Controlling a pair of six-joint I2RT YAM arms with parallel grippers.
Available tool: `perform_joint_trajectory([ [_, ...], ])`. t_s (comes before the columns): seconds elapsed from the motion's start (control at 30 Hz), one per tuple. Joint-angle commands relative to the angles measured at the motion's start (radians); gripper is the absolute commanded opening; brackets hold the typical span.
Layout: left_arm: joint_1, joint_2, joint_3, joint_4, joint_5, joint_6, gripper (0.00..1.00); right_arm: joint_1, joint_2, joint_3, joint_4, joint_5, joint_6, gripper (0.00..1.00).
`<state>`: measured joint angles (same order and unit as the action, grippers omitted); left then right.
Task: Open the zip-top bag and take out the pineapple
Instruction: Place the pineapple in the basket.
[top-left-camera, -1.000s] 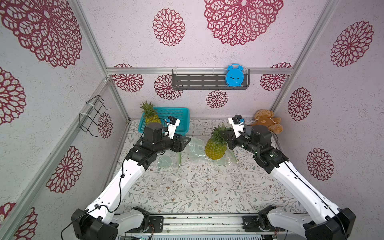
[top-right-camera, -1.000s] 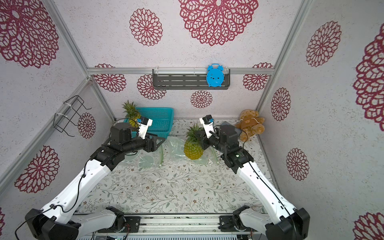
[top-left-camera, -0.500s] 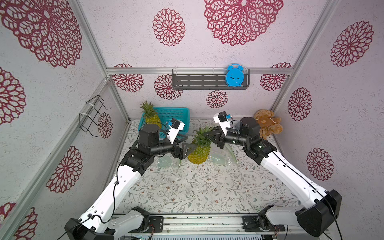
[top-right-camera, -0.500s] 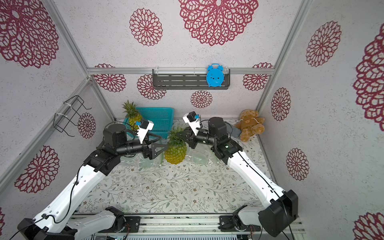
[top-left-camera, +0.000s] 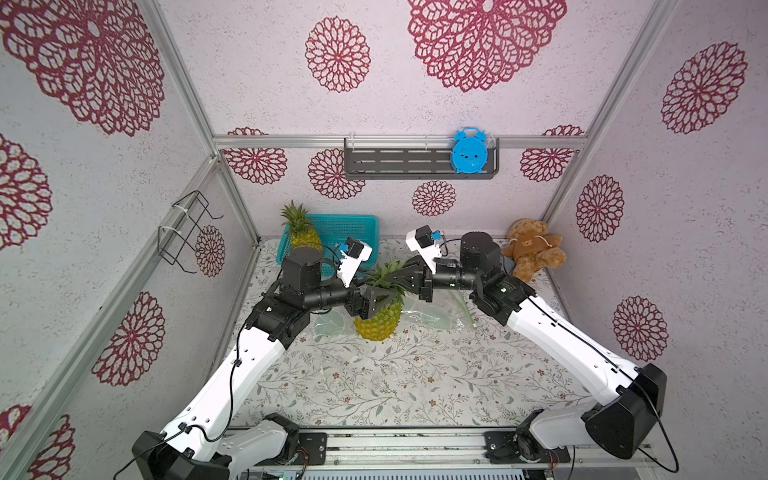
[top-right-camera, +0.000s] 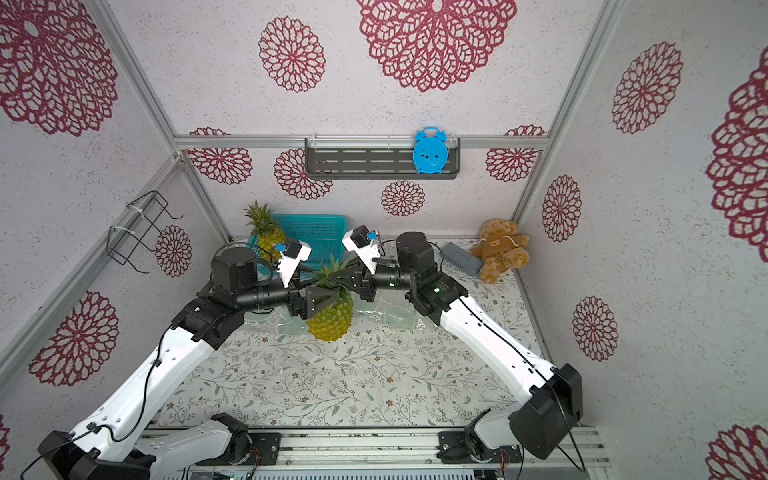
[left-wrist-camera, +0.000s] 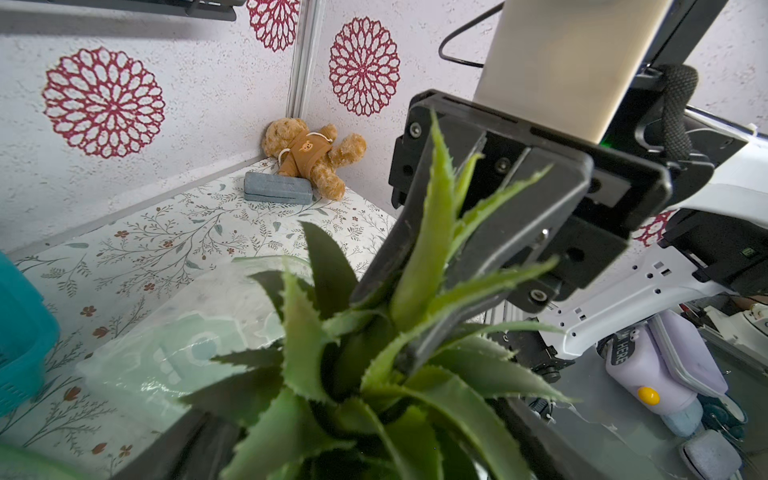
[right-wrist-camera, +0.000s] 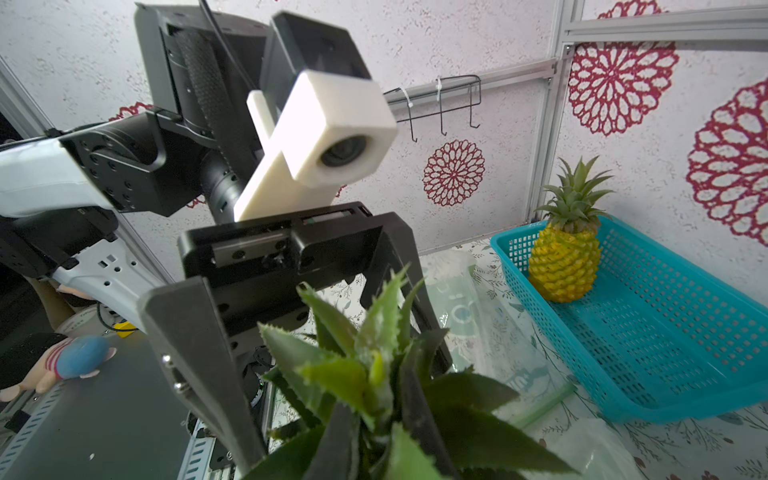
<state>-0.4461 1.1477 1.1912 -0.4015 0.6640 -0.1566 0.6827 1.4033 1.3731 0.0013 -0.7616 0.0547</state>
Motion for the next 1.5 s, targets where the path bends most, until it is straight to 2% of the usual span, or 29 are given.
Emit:
perform_joint_trajectory([
  [0.0, -0.008, 0.013, 0.002, 0.019, -0.016, 0.02, 0.89, 0.02, -0.02, 0.082, 0.122, -0.042, 0.023, 0.0],
  [0.13, -0.014, 0.027, 0.008, 0.02, -0.023, 0.023, 0.81, 0.035, -0.005, 0.096, 0.11, -0.044, 0.024, 0.0],
  [0.27, -0.02, 0.042, 0.016, 0.026, -0.023, 0.023, 0.62, 0.044, 0.004, 0.105, 0.107, -0.043, 0.025, 0.0],
  [0.37, -0.026, 0.051, 0.019, 0.027, -0.03, 0.021, 0.34, 0.049, 0.005, 0.103, 0.107, -0.037, 0.02, 0.0],
  [0.47, -0.027, 0.052, 0.018, 0.034, -0.042, 0.011, 0.0, 0.049, 0.004, 0.1, 0.098, -0.018, 0.017, 0.0],
  [0.6, -0.026, 0.026, -0.003, 0.098, -0.027, -0.037, 0.0, 0.049, -0.003, 0.083, 0.101, 0.005, 0.015, 0.0],
  [0.73, -0.027, -0.005, -0.039, 0.168, -0.059, -0.07, 0.0, 0.049, -0.033, 0.038, 0.119, 0.072, 0.006, 0.0],
  [0.83, -0.026, -0.009, -0.038, 0.161, -0.085, -0.073, 0.0, 0.049, -0.061, 0.008, 0.124, 0.14, -0.013, 0.09],
  [0.97, -0.027, -0.012, -0.031, 0.159, -0.13, -0.082, 0.0, 0.048, -0.11, -0.037, 0.128, 0.261, -0.039, 0.26],
  [1.07, -0.026, -0.013, -0.026, 0.169, -0.205, -0.102, 0.0, 0.048, -0.165, -0.096, 0.162, 0.421, -0.057, 0.4],
  [1.17, -0.026, -0.007, -0.013, 0.176, -0.298, -0.117, 0.0, 0.047, -0.226, -0.171, 0.211, 0.601, -0.062, 0.49],
  [1.33, -0.026, 0.031, 0.027, 0.193, -0.508, -0.149, 0.0, 0.046, -0.323, -0.293, 0.265, 0.851, -0.059, 0.52],
  [1.47, -0.022, 0.092, 0.077, 0.208, -0.697, -0.164, 0.0, 0.045, -0.387, -0.364, 0.283, 0.93, -0.056, 0.53],
])
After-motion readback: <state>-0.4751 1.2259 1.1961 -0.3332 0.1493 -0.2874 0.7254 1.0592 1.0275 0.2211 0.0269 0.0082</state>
